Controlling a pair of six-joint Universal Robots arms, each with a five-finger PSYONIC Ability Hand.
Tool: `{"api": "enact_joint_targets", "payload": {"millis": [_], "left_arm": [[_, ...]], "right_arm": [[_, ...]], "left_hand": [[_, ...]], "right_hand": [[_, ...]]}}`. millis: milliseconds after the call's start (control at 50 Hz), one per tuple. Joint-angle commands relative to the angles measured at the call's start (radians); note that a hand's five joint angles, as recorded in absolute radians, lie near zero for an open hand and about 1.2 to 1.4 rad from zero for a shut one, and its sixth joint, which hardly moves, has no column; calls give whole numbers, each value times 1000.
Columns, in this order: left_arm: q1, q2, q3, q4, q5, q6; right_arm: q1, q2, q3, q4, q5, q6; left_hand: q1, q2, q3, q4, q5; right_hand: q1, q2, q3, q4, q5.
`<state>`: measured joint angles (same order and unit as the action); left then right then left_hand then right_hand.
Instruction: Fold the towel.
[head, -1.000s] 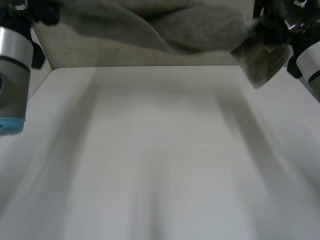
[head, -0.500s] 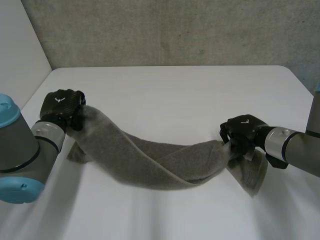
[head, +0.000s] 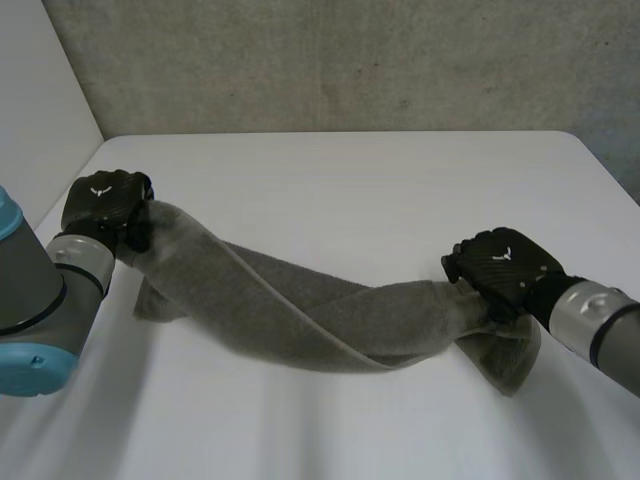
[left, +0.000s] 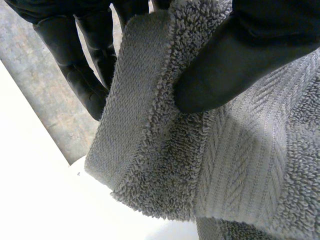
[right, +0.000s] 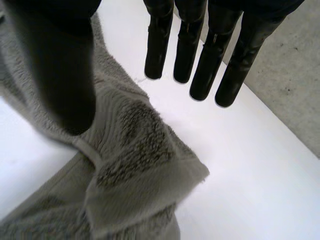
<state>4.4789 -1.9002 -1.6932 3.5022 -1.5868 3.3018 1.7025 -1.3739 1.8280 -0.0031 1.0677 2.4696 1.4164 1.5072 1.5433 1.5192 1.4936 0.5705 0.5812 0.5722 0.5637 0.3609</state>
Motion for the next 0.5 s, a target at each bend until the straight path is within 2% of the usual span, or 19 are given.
{"api": "enact_joint_targets", "payload": {"millis": [20, 200, 380, 500], "left_arm": [[-4, 6, -6, 0, -1, 1], [-1, 1, -11, 0, -1, -2], [-1, -2, -11, 0, -1, -5], [-1, -3, -14, 0, -1, -5]], "right_arm": [[-46, -91, 118, 2, -24, -142], [-139, -132, 229, -61, -132, -167], [-173, -111, 275, -216, -149, -167], [-164, -19, 249, -267, -144, -169]], "left_hand": [[-20, -111, -147, -123, -272], [-20, -111, -147, -123, -272], [-20, -111, -147, -123, -272], [-20, -111, -147, -123, -272]], "right_hand": [[-206, -217, -208, -199, -171], [-227, -238, -229, -220, -192], [-207, -217, -208, -200, -172], [-168, -179, -170, -162, -133]]}}
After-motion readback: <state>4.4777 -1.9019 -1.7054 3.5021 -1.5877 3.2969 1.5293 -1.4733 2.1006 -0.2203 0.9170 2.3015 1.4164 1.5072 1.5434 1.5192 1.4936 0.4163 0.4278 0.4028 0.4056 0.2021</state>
